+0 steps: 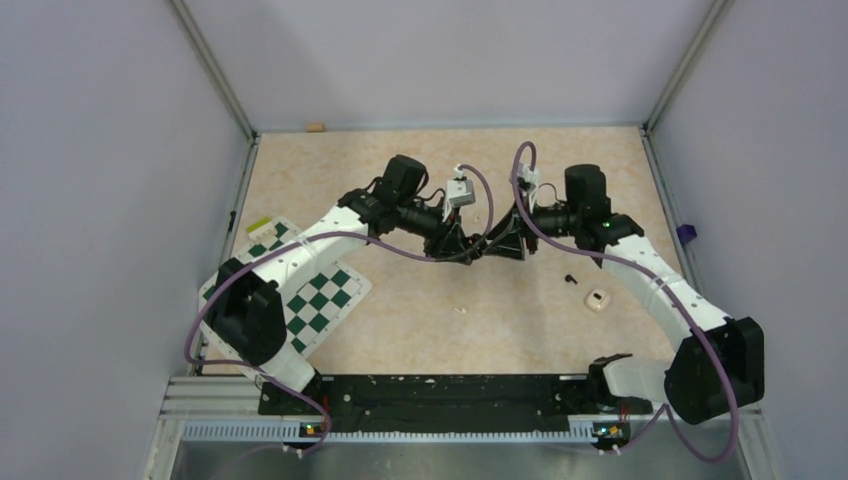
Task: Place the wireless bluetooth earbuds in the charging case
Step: Open the charging case.
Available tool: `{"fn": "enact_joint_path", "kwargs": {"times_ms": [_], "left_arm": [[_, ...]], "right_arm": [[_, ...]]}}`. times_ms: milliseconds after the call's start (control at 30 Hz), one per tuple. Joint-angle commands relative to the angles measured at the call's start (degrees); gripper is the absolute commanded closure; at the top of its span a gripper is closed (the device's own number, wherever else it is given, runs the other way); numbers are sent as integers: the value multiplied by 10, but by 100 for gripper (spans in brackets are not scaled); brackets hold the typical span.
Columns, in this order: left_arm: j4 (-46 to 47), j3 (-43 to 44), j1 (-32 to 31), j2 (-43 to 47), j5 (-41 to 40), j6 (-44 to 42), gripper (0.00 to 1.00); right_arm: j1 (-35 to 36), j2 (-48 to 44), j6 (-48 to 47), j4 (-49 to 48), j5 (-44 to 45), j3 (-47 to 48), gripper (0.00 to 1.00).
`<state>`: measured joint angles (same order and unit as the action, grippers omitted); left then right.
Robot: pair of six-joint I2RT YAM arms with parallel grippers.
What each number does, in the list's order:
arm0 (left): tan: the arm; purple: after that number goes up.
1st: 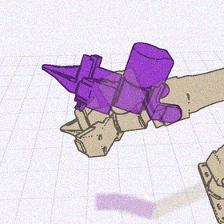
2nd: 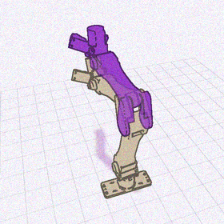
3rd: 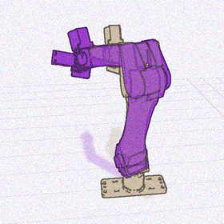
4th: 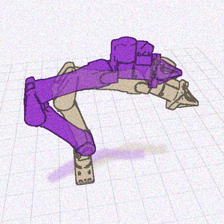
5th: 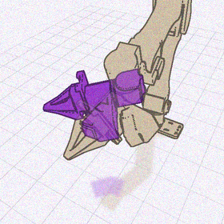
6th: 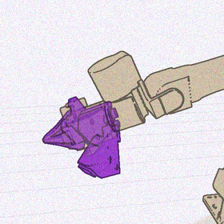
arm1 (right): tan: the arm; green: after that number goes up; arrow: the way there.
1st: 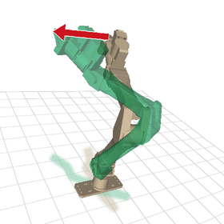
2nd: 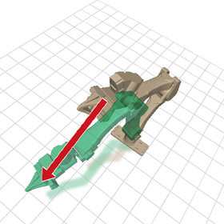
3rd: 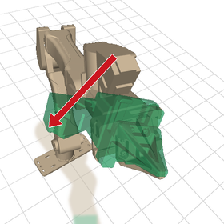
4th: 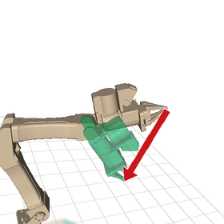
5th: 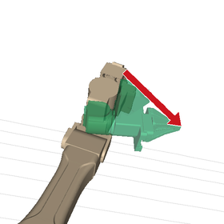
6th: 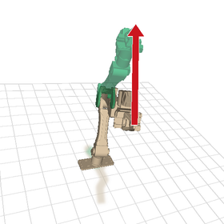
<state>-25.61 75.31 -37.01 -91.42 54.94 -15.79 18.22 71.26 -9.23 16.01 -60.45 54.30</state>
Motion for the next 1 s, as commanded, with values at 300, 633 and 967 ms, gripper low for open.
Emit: {"fn": "enact_joint_path", "kwargs": {"times_ms": [300,633,967], "left_arm": [[-4,0,-5,11,21,-12,100],[-45,10,32,49,-24,-38,100],[-116,-25,94,113,-41,-93,100]], "right_arm": [[-22,-50,-48,22,29,41,44],[-53,-100,-154,200,113,129,27],[-187,-105,-285,308,162,24,27]]}}
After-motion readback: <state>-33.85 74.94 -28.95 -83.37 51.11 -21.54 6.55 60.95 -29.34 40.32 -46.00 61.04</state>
